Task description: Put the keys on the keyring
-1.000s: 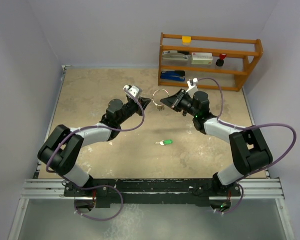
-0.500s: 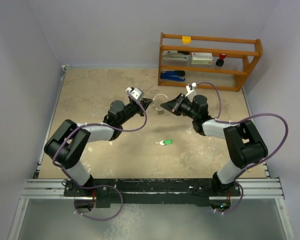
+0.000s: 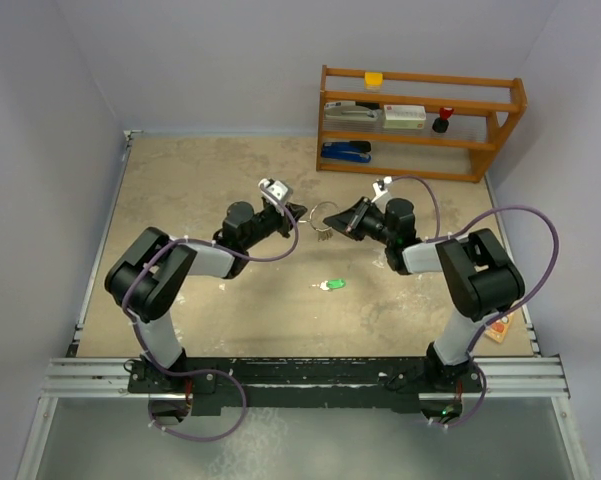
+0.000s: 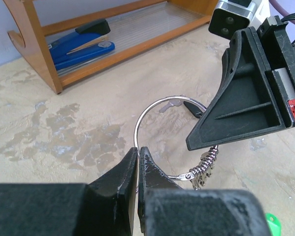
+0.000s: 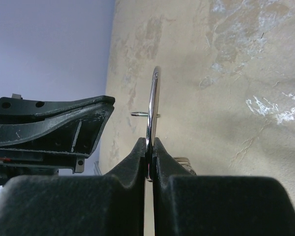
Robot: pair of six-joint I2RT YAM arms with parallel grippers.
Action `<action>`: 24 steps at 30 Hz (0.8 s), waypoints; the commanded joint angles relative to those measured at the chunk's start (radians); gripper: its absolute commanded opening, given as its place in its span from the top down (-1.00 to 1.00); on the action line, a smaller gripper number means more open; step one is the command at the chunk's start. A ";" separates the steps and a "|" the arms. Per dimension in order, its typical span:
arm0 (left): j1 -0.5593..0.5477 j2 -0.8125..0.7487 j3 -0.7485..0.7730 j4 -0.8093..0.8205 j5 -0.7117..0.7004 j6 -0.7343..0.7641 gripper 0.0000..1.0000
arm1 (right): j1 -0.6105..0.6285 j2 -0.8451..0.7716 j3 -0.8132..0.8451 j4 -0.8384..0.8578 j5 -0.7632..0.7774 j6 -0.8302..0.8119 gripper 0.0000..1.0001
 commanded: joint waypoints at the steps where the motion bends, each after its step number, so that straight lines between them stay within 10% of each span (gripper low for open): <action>1: 0.010 0.013 0.041 0.049 0.006 -0.058 1.00 | -0.011 0.002 -0.002 0.126 -0.042 0.032 1.00; 13: 0.024 0.032 -0.118 0.362 0.063 -0.080 0.12 | -0.028 -0.075 0.056 0.006 -0.078 -0.015 1.00; 24: 0.024 0.063 -0.112 0.342 0.162 0.061 -0.02 | -0.028 -0.194 0.102 -0.161 -0.090 -0.096 1.00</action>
